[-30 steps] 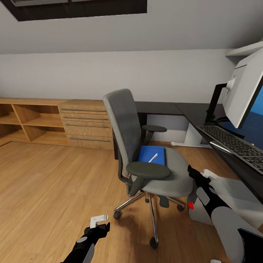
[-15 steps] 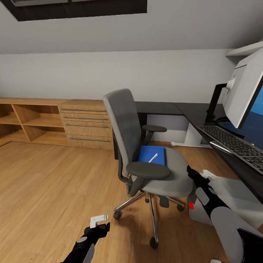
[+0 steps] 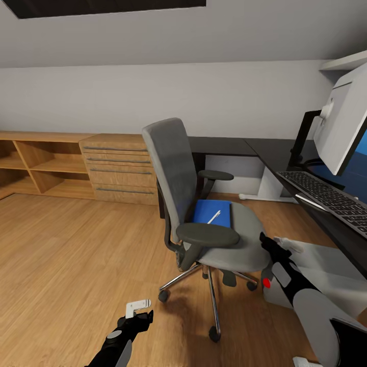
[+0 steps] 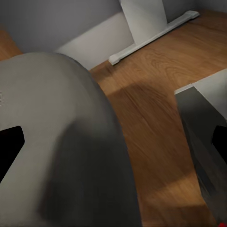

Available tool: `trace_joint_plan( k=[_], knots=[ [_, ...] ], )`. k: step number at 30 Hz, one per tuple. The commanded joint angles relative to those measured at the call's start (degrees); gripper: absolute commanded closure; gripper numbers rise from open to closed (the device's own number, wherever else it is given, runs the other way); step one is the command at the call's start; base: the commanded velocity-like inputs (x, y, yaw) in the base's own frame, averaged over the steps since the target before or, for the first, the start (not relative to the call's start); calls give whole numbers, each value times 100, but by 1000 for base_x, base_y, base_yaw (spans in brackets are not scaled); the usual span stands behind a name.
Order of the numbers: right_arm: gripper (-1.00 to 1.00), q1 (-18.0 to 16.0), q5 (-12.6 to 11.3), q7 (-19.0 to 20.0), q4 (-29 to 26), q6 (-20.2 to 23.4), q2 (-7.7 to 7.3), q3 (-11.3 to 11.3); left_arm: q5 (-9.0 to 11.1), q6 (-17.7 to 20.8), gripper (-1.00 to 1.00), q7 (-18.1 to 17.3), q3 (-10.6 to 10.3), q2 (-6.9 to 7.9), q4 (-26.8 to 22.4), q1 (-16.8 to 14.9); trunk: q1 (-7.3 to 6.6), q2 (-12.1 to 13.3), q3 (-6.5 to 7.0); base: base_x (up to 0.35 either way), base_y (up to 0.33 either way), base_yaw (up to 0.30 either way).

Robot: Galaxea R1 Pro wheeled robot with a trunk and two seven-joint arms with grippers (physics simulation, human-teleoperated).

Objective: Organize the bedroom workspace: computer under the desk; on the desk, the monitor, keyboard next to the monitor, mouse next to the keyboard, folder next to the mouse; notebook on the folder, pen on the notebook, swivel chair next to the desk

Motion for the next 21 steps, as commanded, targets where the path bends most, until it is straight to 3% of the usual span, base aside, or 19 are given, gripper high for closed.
trace_joint_plan(
  k=[1, 12, 21],
  knots=[
    [-100, -4, -60, 35, 8, -20, 5, -7, 60, 31, -100, 18, 4, -3, -11, 0, -1, -2, -5, 0, 0, 0],
    [-100, -3, -68, 15, -9, -27, 160, 5, 60, 31, -100, 30, 2, -3, -11, 0, -1, -2, -5, 0, 0, 5],
    [-100, -3, -69, 17, -10, -29, 168, -3, 60, 32, -100, 22, 11, -3, -11, 0, -1, -2, -5, 0, 0, 75]
  ],
)
